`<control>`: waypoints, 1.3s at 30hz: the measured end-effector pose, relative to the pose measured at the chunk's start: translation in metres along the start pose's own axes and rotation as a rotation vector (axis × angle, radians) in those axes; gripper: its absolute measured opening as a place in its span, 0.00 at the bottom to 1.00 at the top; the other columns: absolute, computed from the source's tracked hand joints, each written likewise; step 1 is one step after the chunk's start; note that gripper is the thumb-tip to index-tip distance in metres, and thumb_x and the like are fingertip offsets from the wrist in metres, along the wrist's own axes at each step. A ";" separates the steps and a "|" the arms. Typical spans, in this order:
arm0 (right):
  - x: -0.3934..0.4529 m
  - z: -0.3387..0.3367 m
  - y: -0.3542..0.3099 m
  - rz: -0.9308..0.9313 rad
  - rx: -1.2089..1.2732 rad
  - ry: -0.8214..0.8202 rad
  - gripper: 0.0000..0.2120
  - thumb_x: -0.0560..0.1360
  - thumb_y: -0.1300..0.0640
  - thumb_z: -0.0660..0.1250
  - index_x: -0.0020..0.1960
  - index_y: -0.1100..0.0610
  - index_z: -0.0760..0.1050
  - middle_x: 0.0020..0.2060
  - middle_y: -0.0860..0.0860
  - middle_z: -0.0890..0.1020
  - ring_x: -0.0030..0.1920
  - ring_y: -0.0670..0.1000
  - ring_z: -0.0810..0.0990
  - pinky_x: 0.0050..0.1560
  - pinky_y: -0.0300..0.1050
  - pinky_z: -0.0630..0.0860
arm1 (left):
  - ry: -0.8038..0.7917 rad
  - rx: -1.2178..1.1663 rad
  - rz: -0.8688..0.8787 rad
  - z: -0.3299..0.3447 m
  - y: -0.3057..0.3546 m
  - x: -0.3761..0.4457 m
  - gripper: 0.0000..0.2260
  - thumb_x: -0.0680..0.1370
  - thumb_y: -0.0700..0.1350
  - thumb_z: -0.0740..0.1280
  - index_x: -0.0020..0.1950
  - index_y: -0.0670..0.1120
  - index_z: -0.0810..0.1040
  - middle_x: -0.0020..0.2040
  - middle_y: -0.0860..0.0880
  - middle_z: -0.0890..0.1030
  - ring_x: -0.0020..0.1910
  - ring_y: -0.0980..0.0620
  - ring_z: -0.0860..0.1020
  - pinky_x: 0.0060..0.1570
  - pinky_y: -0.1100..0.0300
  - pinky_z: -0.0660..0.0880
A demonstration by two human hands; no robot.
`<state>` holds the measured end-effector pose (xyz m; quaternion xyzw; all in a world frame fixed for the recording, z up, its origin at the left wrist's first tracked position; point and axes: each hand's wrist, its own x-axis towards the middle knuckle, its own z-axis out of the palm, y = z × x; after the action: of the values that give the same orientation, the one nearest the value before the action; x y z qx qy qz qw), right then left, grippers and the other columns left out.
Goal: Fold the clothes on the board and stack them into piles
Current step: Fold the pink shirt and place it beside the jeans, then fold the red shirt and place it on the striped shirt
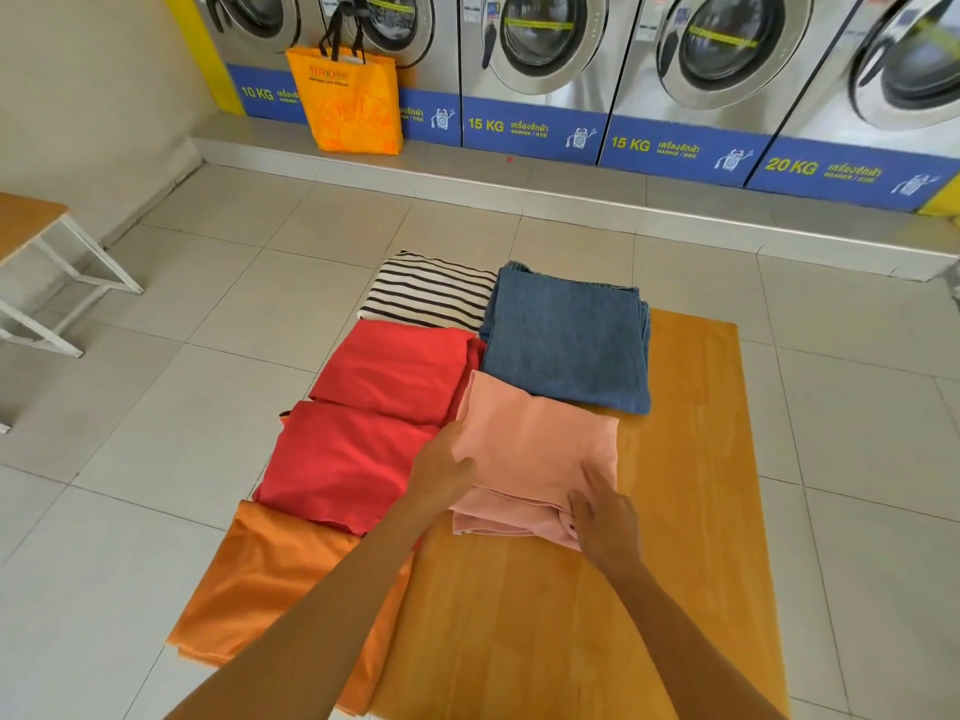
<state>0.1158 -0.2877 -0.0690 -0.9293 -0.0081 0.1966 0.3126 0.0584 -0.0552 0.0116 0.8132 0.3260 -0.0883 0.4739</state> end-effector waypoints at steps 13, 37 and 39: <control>-0.020 -0.020 -0.023 0.148 -0.112 0.050 0.24 0.75 0.54 0.59 0.71 0.46 0.72 0.66 0.60 0.75 0.64 0.62 0.74 0.62 0.51 0.71 | -0.113 0.041 0.079 -0.038 -0.019 -0.032 0.23 0.72 0.47 0.64 0.68 0.52 0.75 0.64 0.51 0.80 0.62 0.50 0.77 0.63 0.53 0.74; -0.032 0.000 -0.195 -0.286 0.182 -0.136 0.18 0.79 0.59 0.63 0.69 0.51 0.72 0.65 0.52 0.76 0.59 0.50 0.75 0.56 0.42 0.71 | 0.057 -0.144 0.050 -0.117 -0.002 -0.042 0.17 0.75 0.45 0.66 0.65 0.50 0.78 0.61 0.51 0.78 0.60 0.50 0.77 0.63 0.47 0.76; -0.028 0.004 -0.206 -0.271 0.197 -0.183 0.20 0.79 0.57 0.63 0.70 0.51 0.70 0.65 0.52 0.76 0.61 0.52 0.77 0.61 0.48 0.76 | 0.058 -0.180 0.030 -0.125 -0.007 -0.039 0.16 0.77 0.45 0.66 0.64 0.50 0.78 0.58 0.51 0.79 0.57 0.50 0.79 0.60 0.48 0.78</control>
<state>0.1106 -0.1239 0.0585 -0.8629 -0.1423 0.2360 0.4236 0.0033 0.0331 0.0917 0.7744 0.3338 -0.0280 0.5368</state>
